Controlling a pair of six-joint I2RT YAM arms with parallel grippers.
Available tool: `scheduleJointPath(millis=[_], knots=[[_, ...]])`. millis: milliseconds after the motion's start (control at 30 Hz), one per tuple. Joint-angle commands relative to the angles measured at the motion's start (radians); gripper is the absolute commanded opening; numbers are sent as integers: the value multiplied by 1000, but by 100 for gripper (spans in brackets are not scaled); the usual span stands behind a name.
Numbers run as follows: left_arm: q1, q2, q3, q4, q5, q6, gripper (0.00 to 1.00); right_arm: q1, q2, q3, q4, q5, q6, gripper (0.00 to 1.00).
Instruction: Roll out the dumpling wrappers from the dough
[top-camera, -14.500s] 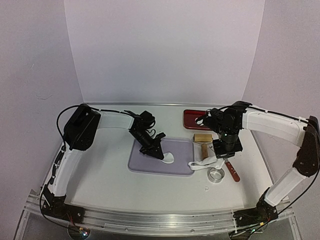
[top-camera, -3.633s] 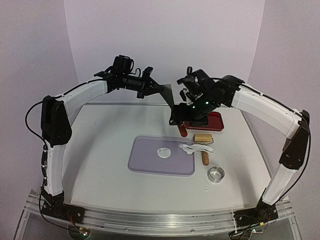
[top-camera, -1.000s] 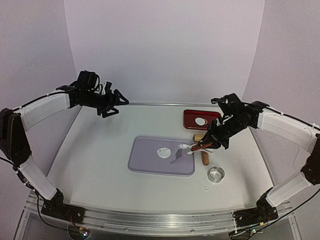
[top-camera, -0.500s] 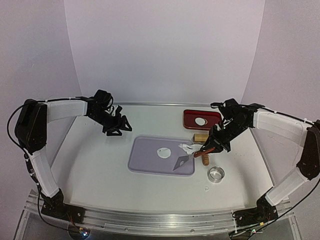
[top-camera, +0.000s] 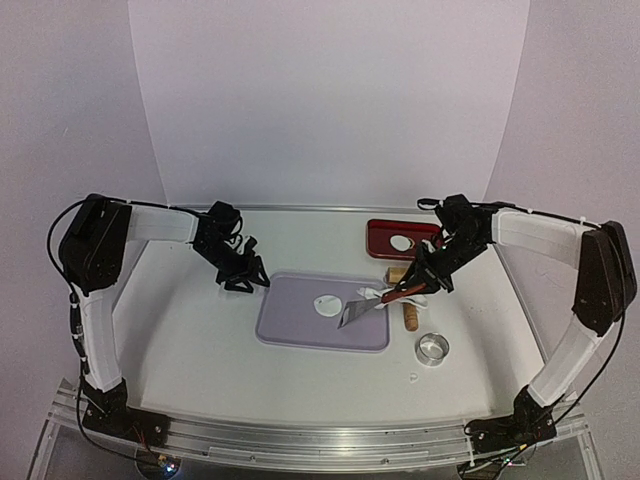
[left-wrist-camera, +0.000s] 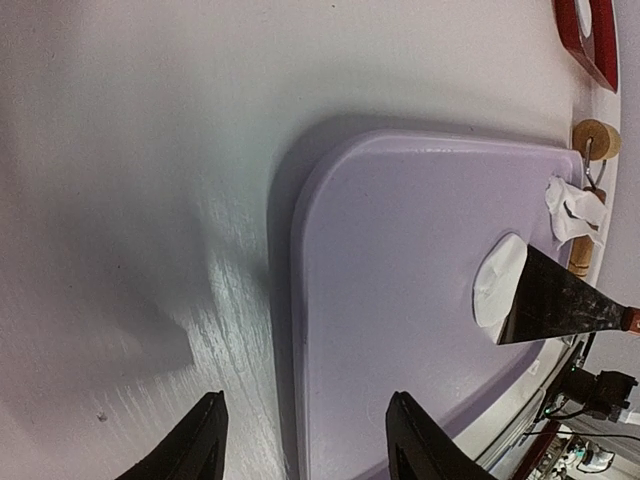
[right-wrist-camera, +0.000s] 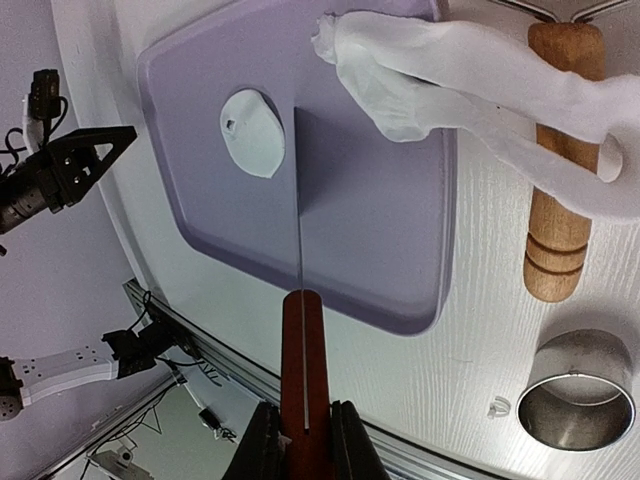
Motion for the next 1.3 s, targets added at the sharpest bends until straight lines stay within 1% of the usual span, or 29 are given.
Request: scheduleJointPath(millis=[0,267,367,500,633,767,967,1133,1267], knots=[[-3,36,67,20,13,26,53,-24,86,17,-38,99,-77,0],[-6,103,105,21,31,27,45,-61,147,10,-41,89,-177,0],[-6,126,120,15,37,28,42,-64,185,6,-42,59,-225,0],[-8,152,137,4,48,30,35,-64,219,17,-52,-9,-297,0],[-9,177,167,-13,53,33,27,-64,240,42,-95,-70,-370,0],[-9,198,196,-25,61,33,20,-64,249,47,-126,-92,-425,0],[-10,225,246,-48,71,37,17,-63,286,71,-126,-115,-471,0],[-12,235,270,-66,80,45,17,-63,330,129,-126,-89,-508,0],[-14,245,287,-84,86,56,16,-63,392,183,-106,-98,-514,0]])
